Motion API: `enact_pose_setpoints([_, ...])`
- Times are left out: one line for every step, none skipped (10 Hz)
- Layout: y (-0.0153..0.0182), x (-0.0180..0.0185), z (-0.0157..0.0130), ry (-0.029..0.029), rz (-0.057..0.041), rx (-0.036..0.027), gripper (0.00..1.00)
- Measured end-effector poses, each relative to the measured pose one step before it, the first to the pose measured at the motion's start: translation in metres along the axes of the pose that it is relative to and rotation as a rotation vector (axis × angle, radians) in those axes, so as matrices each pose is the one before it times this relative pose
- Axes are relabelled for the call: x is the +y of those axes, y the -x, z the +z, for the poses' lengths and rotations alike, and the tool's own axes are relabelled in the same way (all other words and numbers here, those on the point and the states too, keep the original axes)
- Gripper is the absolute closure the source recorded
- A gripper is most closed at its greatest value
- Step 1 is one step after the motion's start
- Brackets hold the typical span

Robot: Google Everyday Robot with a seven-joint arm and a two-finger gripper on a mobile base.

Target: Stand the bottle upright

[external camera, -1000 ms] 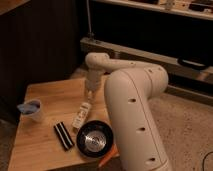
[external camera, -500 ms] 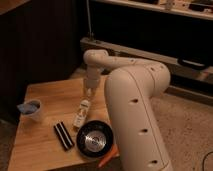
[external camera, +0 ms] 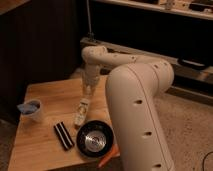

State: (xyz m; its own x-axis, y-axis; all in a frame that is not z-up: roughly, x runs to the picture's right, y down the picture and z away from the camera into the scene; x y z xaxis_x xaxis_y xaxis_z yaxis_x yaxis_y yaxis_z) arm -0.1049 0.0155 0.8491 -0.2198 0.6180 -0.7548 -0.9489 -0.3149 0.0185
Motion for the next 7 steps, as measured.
enact_pose_setpoints([-0.00006,0.00053,-0.00287,0.00095,-0.00527,-0.00657,0.66])
enact_pose_setpoints([0.00016,0.00156,-0.00527,0.00291,-0.00639,-0.01010,0.66])
enact_pose_setpoints([0.00007,0.00078,-0.00240,0.00123,-0.00358,-0.00456,0.66])
enact_pose_setpoints([0.00020,0.00114,-0.00289,0.00221,-0.00404,-0.00490,0.66])
enact_pose_setpoints([0.00083,0.00079,-0.00302,0.00290,-0.00269,-0.00459,0.66])
enact_pose_setpoints([0.00111,0.00093,-0.00506,0.00318,-0.00316,-0.00816,0.66])
enact_pose_setpoints([0.00116,0.00012,-0.00411,0.00202,-0.00178,-0.00684,0.66])
